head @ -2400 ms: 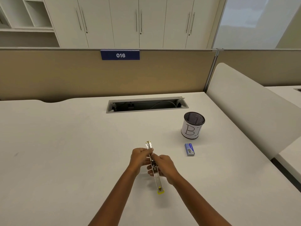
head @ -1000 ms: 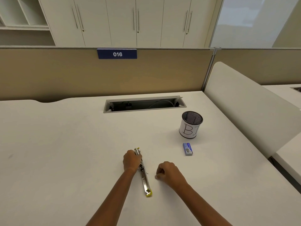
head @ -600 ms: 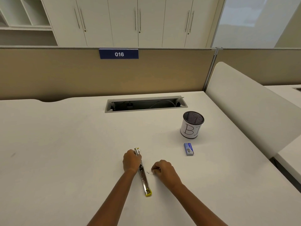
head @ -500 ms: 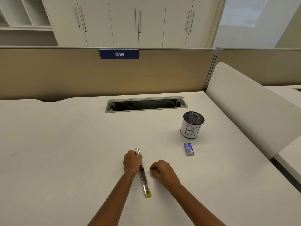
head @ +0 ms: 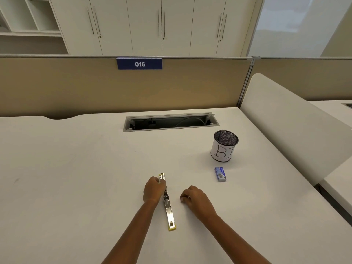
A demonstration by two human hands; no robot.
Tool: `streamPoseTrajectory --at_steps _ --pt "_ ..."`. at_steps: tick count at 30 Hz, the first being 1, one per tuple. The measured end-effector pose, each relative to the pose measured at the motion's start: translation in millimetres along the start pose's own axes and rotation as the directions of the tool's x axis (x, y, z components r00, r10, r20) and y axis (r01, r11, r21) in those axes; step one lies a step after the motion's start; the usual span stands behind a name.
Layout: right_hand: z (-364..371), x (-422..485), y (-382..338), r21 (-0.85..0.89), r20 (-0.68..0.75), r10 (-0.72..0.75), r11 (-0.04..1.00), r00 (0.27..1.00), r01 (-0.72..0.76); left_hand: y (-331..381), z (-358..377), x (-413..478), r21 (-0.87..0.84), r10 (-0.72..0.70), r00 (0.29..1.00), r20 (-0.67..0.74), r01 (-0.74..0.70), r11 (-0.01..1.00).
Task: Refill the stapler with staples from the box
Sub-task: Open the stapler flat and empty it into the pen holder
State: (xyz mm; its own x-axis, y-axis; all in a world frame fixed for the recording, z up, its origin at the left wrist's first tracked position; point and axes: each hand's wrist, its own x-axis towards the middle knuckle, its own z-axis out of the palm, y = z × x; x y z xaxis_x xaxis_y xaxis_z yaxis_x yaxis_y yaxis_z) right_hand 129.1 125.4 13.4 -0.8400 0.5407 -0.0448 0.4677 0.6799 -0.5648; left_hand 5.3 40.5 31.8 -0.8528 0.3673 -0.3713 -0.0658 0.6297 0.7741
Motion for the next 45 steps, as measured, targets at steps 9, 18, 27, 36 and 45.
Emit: streamPoseTrajectory --at_steps 9,18,27,36,45 --pt "-7 -2 9 0.085 -0.050 0.013 0.996 0.999 -0.009 -8 -4 -2 0.016 0.023 0.991 -0.130 -0.021 1.000" --pt "-2 -7 5 -0.255 0.073 -0.148 0.953 0.986 0.162 -19 -2 -9 0.282 0.203 0.957 -0.205 -0.141 0.949" --pt "4 -8 6 -0.396 0.084 -0.201 0.892 0.976 0.218 -25 -2 -9 0.378 0.264 0.945 -0.192 -0.177 0.909" --pt "0 -5 11 0.017 -0.041 -0.022 1.000 0.999 0.023 -30 -1 -11 0.421 0.313 0.929 -0.198 -0.208 0.883" --pt "-33 11 25 0.357 -0.180 0.228 0.921 0.957 -0.153 -37 -2 -16 0.418 0.387 0.891 -0.236 -0.266 0.869"
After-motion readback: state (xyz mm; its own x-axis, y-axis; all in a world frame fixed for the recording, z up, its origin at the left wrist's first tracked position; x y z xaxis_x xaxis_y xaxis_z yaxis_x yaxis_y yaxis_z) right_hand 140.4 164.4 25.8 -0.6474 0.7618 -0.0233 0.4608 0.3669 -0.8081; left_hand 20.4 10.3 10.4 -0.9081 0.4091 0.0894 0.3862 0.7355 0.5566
